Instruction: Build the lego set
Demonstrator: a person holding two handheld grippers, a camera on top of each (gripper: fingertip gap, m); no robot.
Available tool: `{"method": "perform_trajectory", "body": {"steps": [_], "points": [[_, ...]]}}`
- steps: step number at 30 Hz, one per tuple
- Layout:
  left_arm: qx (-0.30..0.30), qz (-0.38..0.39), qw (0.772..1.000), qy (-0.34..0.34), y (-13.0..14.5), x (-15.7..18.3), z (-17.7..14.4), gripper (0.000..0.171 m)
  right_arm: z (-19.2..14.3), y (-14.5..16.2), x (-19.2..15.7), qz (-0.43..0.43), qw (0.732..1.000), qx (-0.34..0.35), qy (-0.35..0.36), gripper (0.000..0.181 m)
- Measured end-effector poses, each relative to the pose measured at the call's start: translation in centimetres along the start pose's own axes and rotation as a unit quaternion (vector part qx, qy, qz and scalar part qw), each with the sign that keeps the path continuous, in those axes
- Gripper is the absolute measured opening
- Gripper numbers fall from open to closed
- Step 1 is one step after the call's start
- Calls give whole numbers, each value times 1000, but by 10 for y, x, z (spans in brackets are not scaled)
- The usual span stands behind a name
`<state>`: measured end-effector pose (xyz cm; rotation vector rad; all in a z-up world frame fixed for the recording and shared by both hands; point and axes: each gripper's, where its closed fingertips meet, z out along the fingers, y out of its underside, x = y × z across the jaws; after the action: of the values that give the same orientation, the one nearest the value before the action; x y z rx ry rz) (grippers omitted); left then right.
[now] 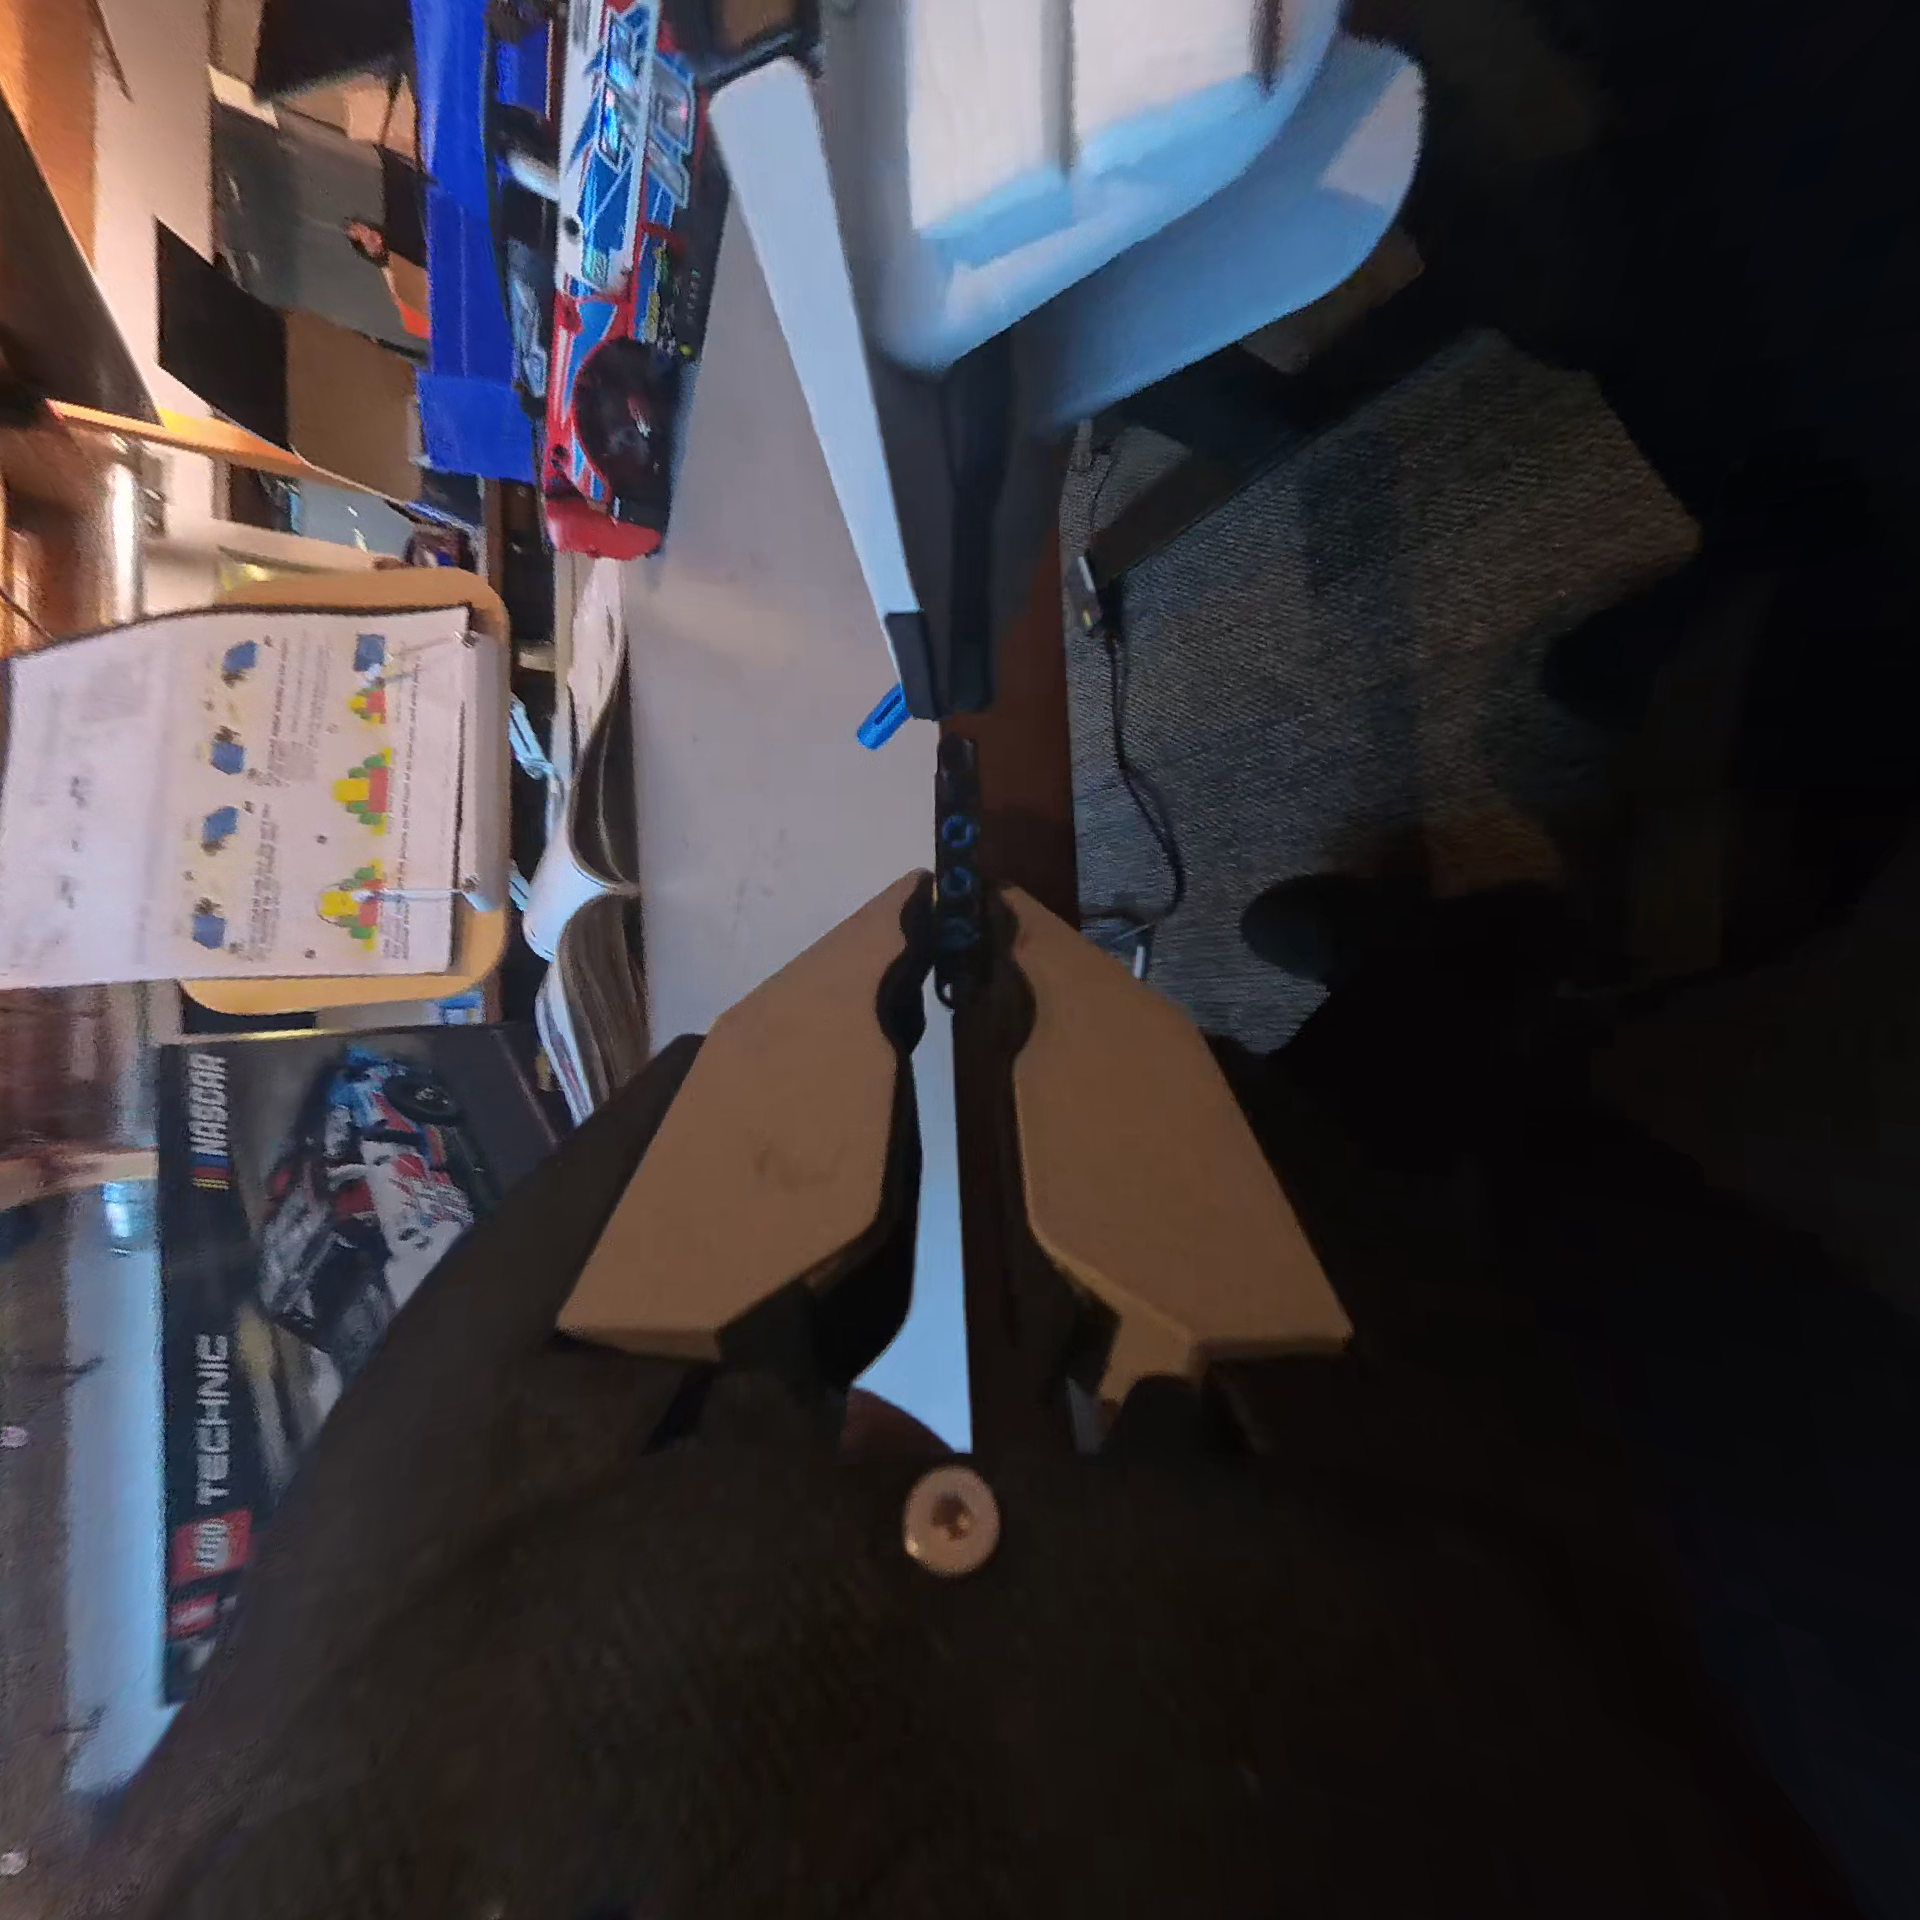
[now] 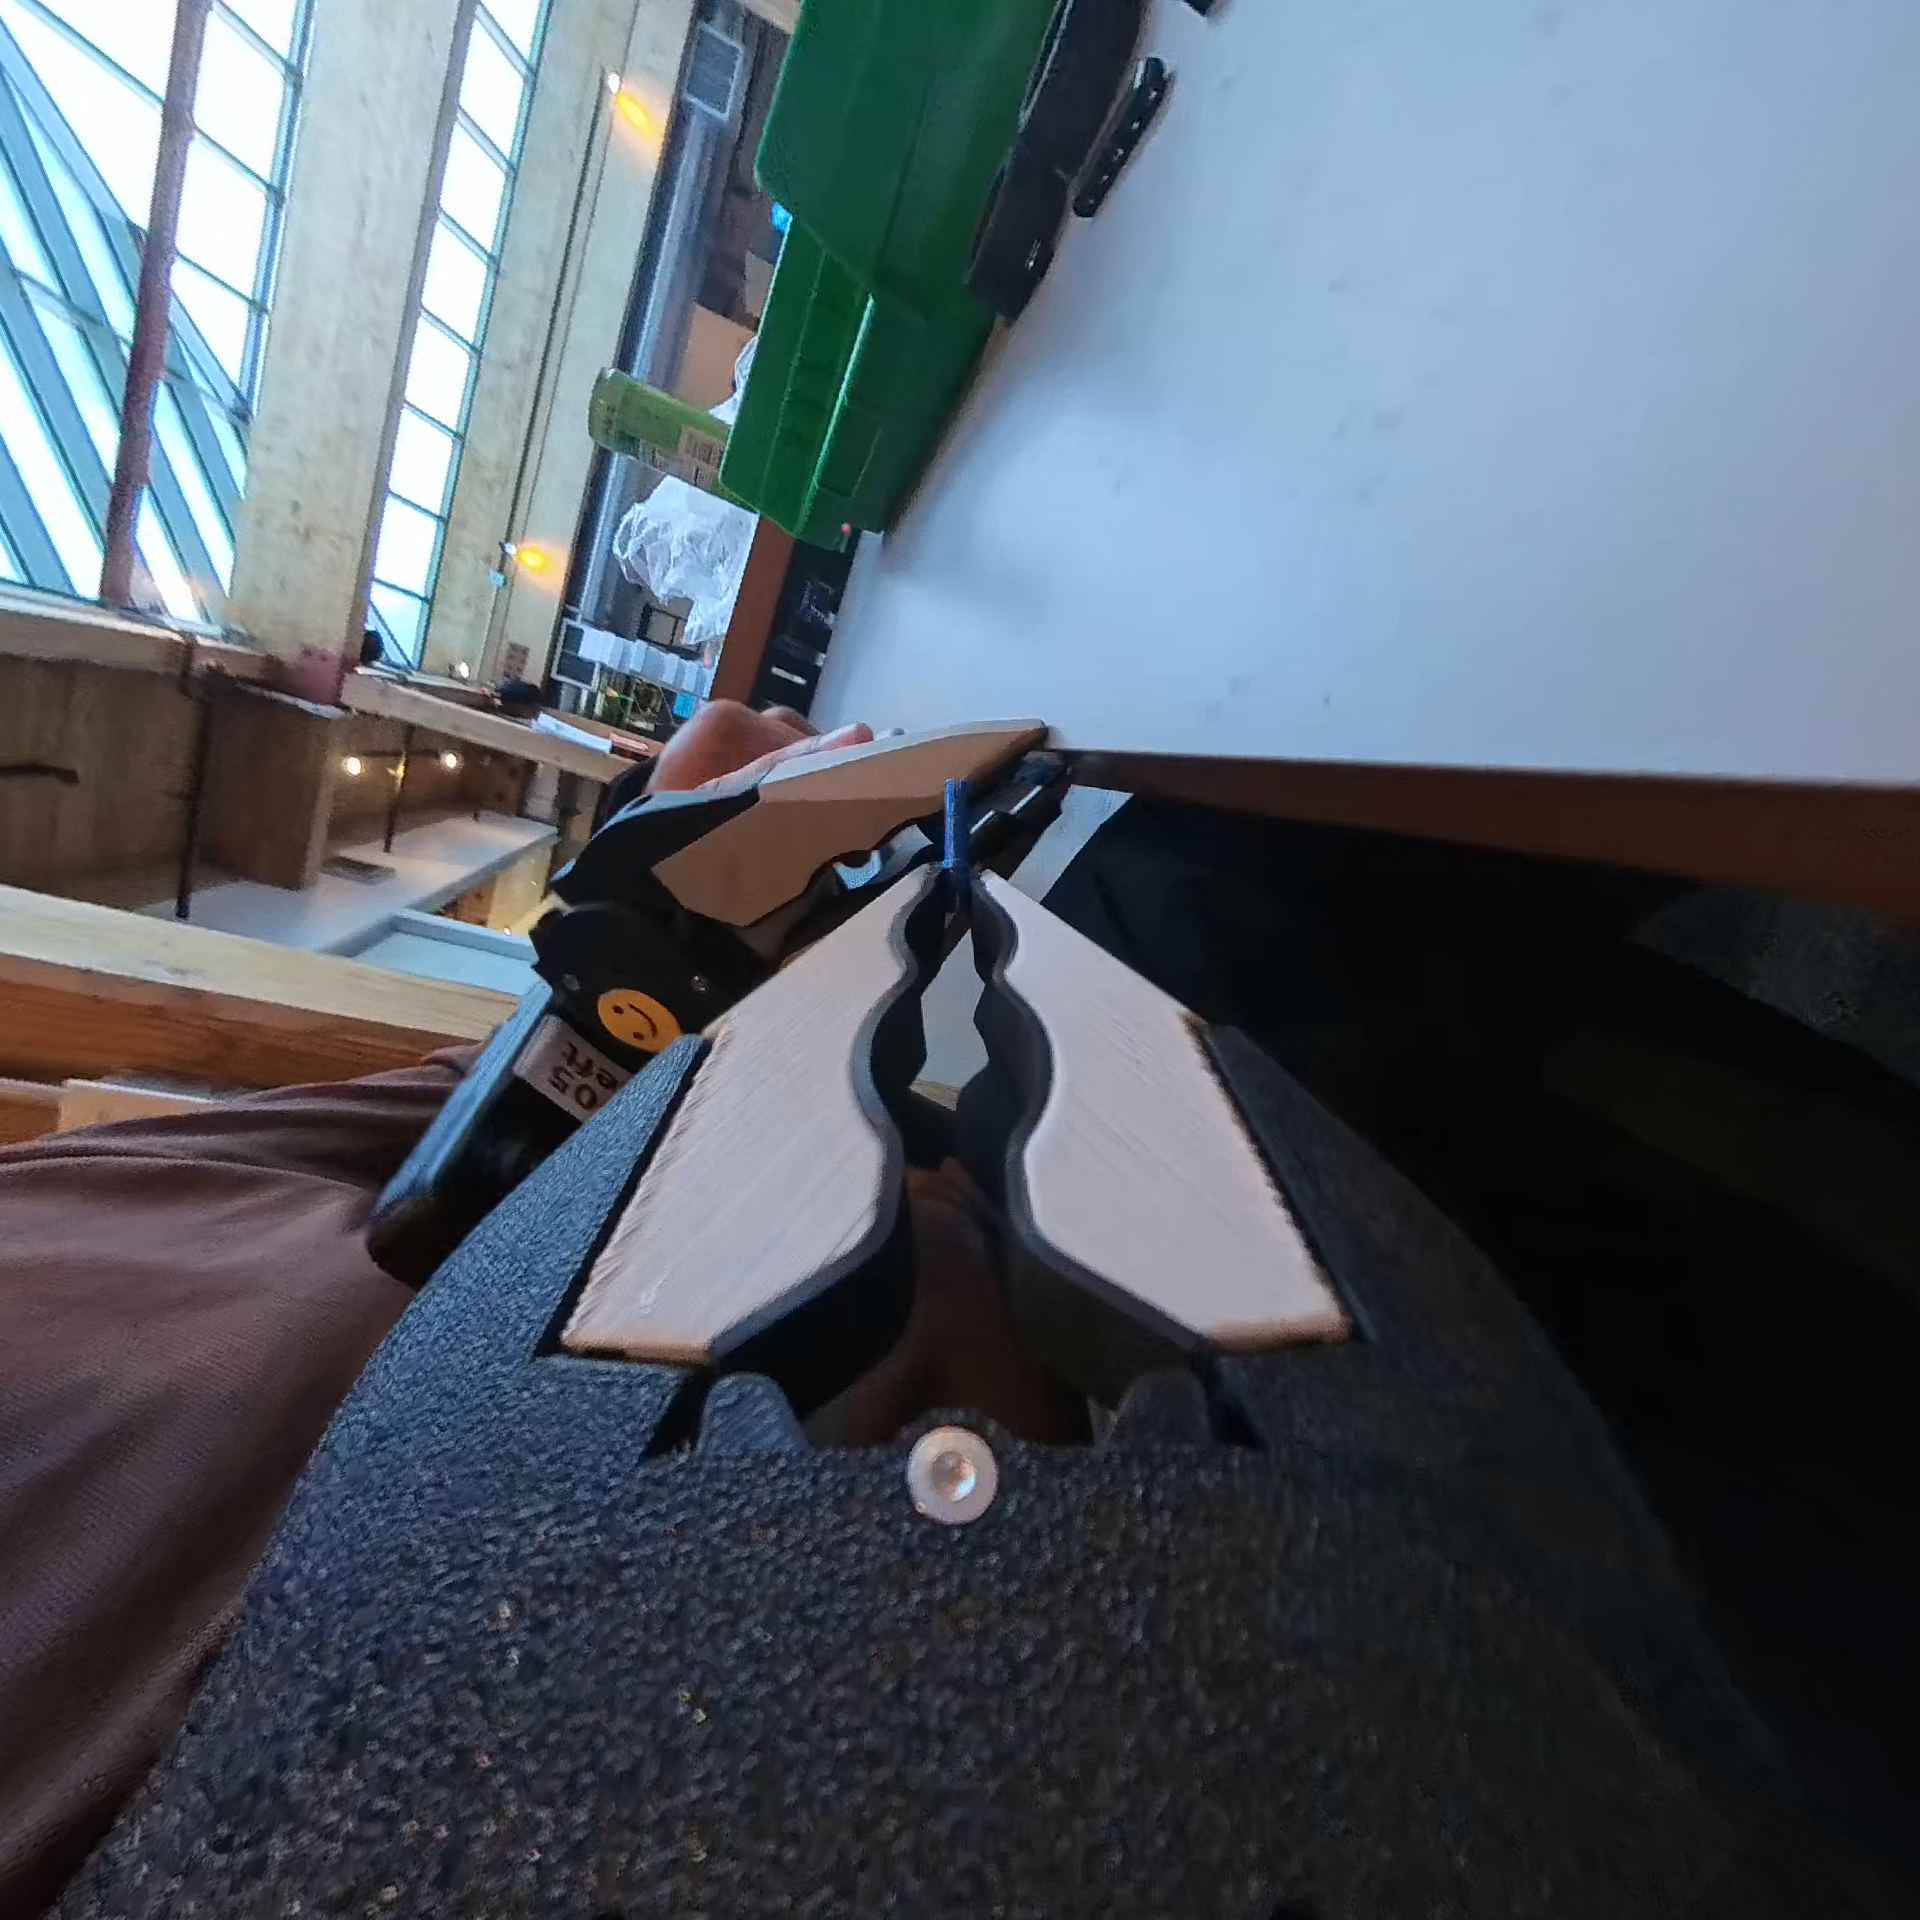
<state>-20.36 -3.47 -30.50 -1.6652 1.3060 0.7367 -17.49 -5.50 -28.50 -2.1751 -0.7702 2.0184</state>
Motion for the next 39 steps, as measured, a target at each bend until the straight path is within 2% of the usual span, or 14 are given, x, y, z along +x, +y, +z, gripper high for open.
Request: {"method": "perform_trajectory", "body": {"steps": [8,28,36,37,39], "points": [[-1,76,997,-20,-5,-1,2,5,-3,7,6,151,985,45,-69,2],[15,142,989,-34,-6,2,2,5,-1,10,16,239,963,75,-98,2],[79,197,977,-23,-7,3,1,5,2,8,21,259,958,61,-107,2],[84,206,975,-24,-7,3,1,10,2,9,22,262,958,57,-107,2],[98,231,968,-24,-7,4,0,5,4,11,24,269,956,46,-107,1]]}}
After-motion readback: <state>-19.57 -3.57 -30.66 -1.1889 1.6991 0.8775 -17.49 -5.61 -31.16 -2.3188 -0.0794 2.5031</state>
